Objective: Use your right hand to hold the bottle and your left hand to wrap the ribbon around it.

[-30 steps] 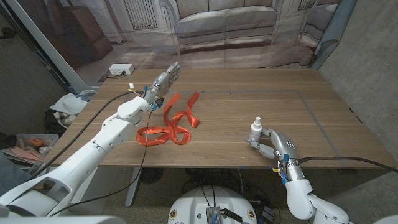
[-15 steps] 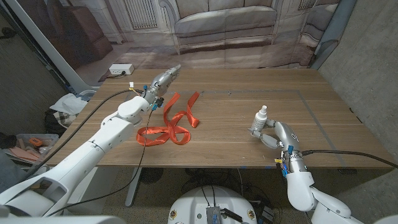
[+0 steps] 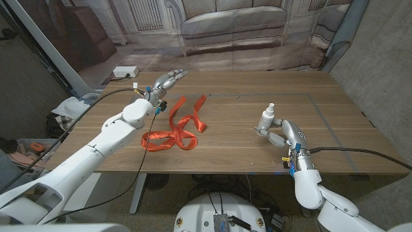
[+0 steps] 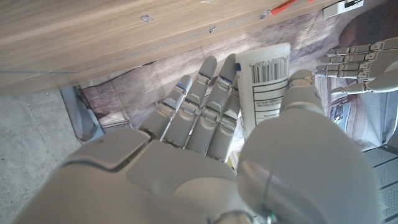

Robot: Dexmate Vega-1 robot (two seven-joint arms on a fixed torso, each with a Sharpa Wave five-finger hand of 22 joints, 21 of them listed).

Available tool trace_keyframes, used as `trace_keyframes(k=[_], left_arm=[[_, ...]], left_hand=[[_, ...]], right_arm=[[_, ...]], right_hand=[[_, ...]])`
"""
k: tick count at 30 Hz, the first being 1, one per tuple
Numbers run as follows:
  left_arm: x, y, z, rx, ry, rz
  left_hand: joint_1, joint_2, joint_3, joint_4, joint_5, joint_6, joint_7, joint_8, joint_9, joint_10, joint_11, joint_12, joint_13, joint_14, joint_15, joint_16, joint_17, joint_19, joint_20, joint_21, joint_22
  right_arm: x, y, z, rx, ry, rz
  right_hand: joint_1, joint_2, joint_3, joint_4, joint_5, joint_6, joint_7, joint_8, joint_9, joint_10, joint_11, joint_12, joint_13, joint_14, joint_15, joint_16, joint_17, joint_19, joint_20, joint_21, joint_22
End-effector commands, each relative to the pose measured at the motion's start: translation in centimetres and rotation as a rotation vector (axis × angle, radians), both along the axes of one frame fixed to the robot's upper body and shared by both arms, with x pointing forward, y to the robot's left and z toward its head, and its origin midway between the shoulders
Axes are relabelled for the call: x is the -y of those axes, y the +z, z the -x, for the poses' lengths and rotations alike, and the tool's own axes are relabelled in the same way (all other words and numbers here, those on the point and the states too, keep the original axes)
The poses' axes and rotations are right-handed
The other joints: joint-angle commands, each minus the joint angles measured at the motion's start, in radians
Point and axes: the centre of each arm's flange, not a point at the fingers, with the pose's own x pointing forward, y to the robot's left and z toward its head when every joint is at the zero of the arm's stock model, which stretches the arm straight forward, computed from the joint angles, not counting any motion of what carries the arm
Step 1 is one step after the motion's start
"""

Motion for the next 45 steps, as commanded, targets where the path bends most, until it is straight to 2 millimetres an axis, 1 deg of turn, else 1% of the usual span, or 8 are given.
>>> trace_keyframes(k=[1, 12, 24, 25, 29, 33, 36, 45], left_arm=[[-0.9, 1.2, -0.1, 0.107, 0.165, -0.169], [-1.5, 2.3, -0.6, 0.186, 0.231, -0.378], [-0.6, 1.5, -1.2, 0.226, 0.284, -0.589], [-0.5, 1.6, -1.1, 0.236, 0.293, -0.619], [-0.1, 2.4, -0.7, 0.257, 0.311, -0.719], [0.1, 3.2, -0.6, 0.281, 0.356, -0.812], [0.1, 3.7, -0.6, 0.297, 0.387, -0.871], [1.2, 4.3, -1.3, 0.373, 0.439, -1.078]], left_hand=[[0.033, -0.006, 0.008, -0.016, -0.002, 0.042, -0.005, 0.010, 0.005, 0.041, -0.012, 0.009, 0.001, 0.033, -0.023, 0.005, 0.000, 0.000, -0.022, -0.008, 0.000], [0.100, -0.014, 0.023, -0.059, -0.001, 0.104, -0.037, 0.017, 0.005, 0.094, -0.040, 0.010, 0.002, 0.062, -0.051, -0.002, -0.002, -0.002, -0.021, -0.016, -0.003], [0.155, -0.024, 0.034, -0.091, 0.000, 0.156, -0.056, 0.024, 0.006, 0.141, -0.062, 0.012, 0.002, 0.075, -0.062, -0.009, -0.003, 0.006, -0.027, -0.017, -0.002], [0.161, -0.025, 0.035, -0.094, 0.000, 0.156, -0.061, 0.023, 0.006, 0.143, -0.066, 0.011, 0.002, 0.075, -0.063, -0.010, -0.003, 0.005, -0.025, -0.017, -0.002], [0.189, -0.027, 0.042, -0.104, 0.001, 0.169, -0.078, 0.020, 0.006, 0.154, -0.080, 0.007, 0.003, 0.076, -0.074, -0.013, -0.003, 0.003, 0.020, -0.019, -0.002], [0.222, -0.029, 0.050, -0.114, 0.003, 0.187, -0.096, 0.021, 0.007, 0.179, -0.101, 0.008, 0.004, 0.076, -0.085, -0.015, -0.003, 0.001, 0.032, -0.021, -0.001], [0.243, -0.031, 0.055, -0.119, 0.005, 0.201, -0.097, 0.022, 0.007, 0.194, -0.111, 0.008, 0.005, 0.081, -0.088, -0.014, -0.003, 0.000, 0.037, -0.021, -0.001], [0.300, -0.038, 0.067, -0.123, 0.005, 0.195, -0.121, 0.008, 0.009, 0.219, -0.127, 0.002, 0.006, 0.097, -0.103, -0.013, -0.004, 0.001, 0.019, -0.023, -0.002]], right_arm=[[-1.7, 0.7, -1.2, -0.017, 0.004, -0.005], [-3.3, 1.1, -1.8, -0.015, -0.009, -0.044], [-3.5, 1.3, -1.5, -0.026, -0.032, -0.092], [-3.5, 1.3, -1.5, -0.029, -0.031, -0.093], [-3.5, 1.4, -1.7, -0.038, -0.026, -0.099], [-3.6, 1.4, -1.8, -0.044, -0.028, -0.092], [-3.7, 1.3, -1.8, -0.044, -0.029, -0.092], [-3.6, 1.6, -1.7, -0.059, -0.017, -0.117]], right_hand=[[0.192, 0.186, 0.015, 0.015, -0.006, 0.064, -0.067, -0.006, 0.005, 0.032, -0.039, -0.004, 0.002, 0.008, -0.087, -0.002, 0.002, -0.003, -0.054, -0.004, 0.003], [0.192, 0.187, 0.017, 0.018, -0.013, 0.063, -0.067, -0.009, 0.005, 0.031, -0.040, -0.007, 0.004, 0.009, -0.085, -0.003, 0.002, -0.006, -0.052, -0.005, 0.003], [0.186, 0.192, 0.019, 0.026, -0.025, 0.065, -0.068, -0.011, 0.007, 0.031, -0.041, -0.008, 0.007, 0.013, -0.079, -0.002, 0.002, -0.007, -0.052, -0.005, 0.004], [0.186, 0.193, 0.019, 0.026, -0.025, 0.065, -0.068, -0.011, 0.007, 0.031, -0.041, -0.008, 0.008, 0.013, -0.079, -0.002, 0.002, -0.006, -0.052, -0.004, 0.004], [0.186, 0.195, 0.020, 0.027, -0.029, 0.064, -0.069, -0.012, 0.007, 0.032, -0.042, -0.008, 0.009, 0.015, -0.079, -0.002, 0.002, -0.006, -0.053, -0.004, 0.004], [0.187, 0.195, 0.022, 0.028, -0.032, 0.064, -0.069, -0.013, 0.007, 0.032, -0.041, -0.008, 0.009, 0.016, -0.080, -0.002, 0.002, -0.005, -0.052, -0.003, 0.004], [0.185, 0.197, 0.022, 0.029, -0.035, 0.064, -0.069, -0.014, 0.007, 0.033, -0.041, -0.009, 0.010, 0.021, -0.079, 0.000, 0.003, -0.004, -0.052, -0.003, 0.004], [0.180, 0.195, 0.022, 0.034, -0.044, 0.065, -0.070, -0.015, 0.008, 0.035, -0.043, -0.009, 0.012, 0.037, -0.073, 0.004, 0.002, 0.000, -0.052, -0.001, 0.005]])
